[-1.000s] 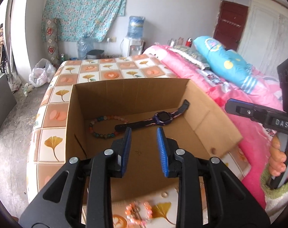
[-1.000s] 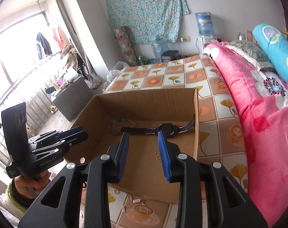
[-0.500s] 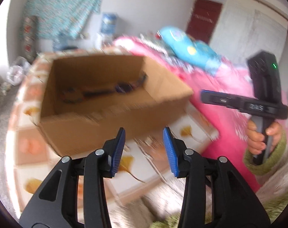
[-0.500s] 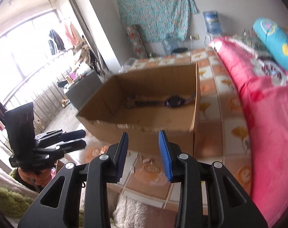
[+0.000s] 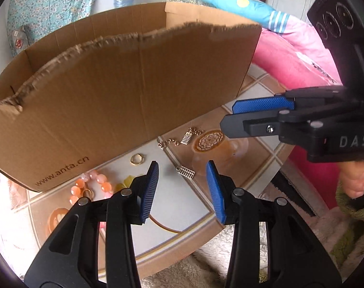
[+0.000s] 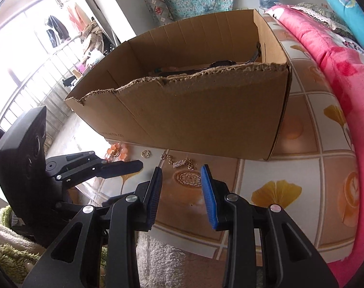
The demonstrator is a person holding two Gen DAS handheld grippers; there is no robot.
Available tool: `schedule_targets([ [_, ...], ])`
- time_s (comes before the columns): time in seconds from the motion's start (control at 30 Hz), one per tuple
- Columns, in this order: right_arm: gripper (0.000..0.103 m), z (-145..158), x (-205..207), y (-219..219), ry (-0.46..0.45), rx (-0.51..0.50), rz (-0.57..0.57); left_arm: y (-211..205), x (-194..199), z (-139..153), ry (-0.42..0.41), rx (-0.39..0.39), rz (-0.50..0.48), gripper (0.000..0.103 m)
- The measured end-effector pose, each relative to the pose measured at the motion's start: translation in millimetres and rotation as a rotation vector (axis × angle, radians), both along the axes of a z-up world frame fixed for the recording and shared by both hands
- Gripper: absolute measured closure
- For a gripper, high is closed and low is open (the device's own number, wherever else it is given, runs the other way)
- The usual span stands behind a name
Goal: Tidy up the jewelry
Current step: 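Close the right tool on the small gold chain piece beside the box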
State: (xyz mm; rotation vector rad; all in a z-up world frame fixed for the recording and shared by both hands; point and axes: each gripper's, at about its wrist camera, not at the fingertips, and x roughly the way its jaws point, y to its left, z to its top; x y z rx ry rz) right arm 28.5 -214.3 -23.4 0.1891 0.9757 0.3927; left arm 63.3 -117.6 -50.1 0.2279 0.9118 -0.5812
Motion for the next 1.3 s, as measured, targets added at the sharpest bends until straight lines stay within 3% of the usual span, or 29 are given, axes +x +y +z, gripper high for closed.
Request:
schedule_targets([
  [0.23, 0.070, -2, 7, -4, 0.011, 0.014, -0.010, -9, -11, -2, -0.043, 0.052, -0.042, 0.076],
  [0.7, 0.070, -6, 10, -2, 0.022, 0.020, -0.013, -9, -6, -5, -0.055, 0.041, -0.068, 0.089],
  [1.03, 0.070, -4, 8, 3, 0.010, -0.001, -0.015, -8, -10, -6, -0.055, 0.041, -0.055, 0.089],
  [1.3, 0.070, -8, 11, 29, -0.027, -0.093, 0.022, -1, -14, -6, -0.047, 0.044, -0.036, 0.089],
])
